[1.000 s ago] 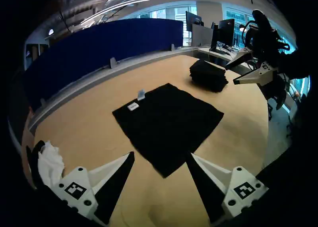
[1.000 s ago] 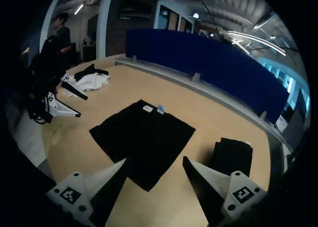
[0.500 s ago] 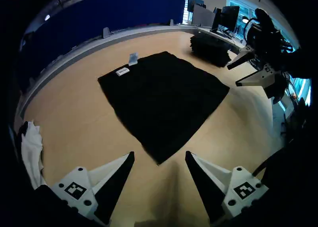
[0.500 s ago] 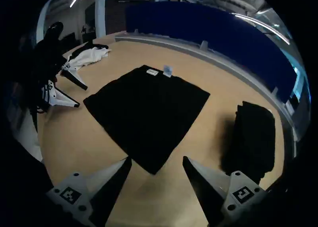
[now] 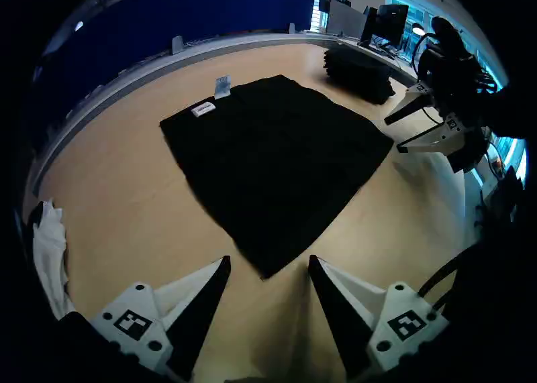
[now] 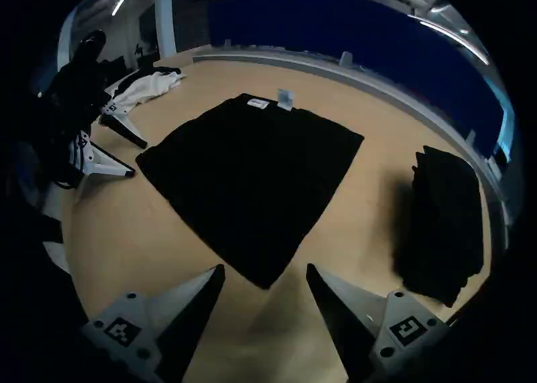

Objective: Fold towel

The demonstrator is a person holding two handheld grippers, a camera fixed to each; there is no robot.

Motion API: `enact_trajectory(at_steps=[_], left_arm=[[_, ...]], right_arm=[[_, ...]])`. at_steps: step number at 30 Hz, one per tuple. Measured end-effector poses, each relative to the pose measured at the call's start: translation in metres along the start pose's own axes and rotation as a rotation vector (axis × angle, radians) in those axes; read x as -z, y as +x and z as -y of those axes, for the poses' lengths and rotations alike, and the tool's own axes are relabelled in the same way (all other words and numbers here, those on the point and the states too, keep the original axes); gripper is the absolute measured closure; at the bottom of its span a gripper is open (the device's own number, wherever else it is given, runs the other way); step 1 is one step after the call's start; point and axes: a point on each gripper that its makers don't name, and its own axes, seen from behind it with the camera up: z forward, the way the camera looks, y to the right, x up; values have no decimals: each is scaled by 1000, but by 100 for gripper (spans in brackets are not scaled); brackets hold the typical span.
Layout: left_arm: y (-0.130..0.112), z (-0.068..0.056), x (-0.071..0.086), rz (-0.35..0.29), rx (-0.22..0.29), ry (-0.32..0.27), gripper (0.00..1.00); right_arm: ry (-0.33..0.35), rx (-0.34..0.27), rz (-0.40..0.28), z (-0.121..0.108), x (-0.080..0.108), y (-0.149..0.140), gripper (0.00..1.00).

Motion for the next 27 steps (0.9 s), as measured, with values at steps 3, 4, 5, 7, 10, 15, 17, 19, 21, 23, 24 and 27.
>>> enact_trajectory(at_steps=[3,4,5,7,10,15,17,19,21,23,24,27], left_arm=[[-2,2,-2,-1,-24,18,30],[-2,1,-2,-2,-33,17,35],[-2,-1,-3,-4,-44,16,41],[-2,-3,-3,-6,-53,16,51],[-1,-6,-3,-8,-52,21,59],[-1,-7,-4,-9,-34,31,64],[-1,-7,-5,-8,-35,32,65],[-1,-7,-5,-7,-37,32,66],[-1,-7,-5,-7,-39,32,67],[-2,-6,-4,-6,-39,34,69],[-2,-6,-4,-6,-39,35,70],[-2,-6,-4,-6,-42,38,74]], right_arm=[[11,-8,6,2,-2,-4,18],[11,-8,7,3,-3,-5,20],[12,-8,8,4,-3,-6,22],[14,-5,13,5,-4,-8,26],[17,2,20,7,-4,-13,30],[3,8,17,5,-6,-14,43],[-1,2,14,2,-6,-14,50],[-7,-6,13,0,-6,-14,57],[-13,-17,13,-3,-7,-13,68],[-11,-25,14,-4,-6,-13,73],[-11,-29,15,-5,-6,-13,75],[-13,-44,25,-8,-7,-13,84]])
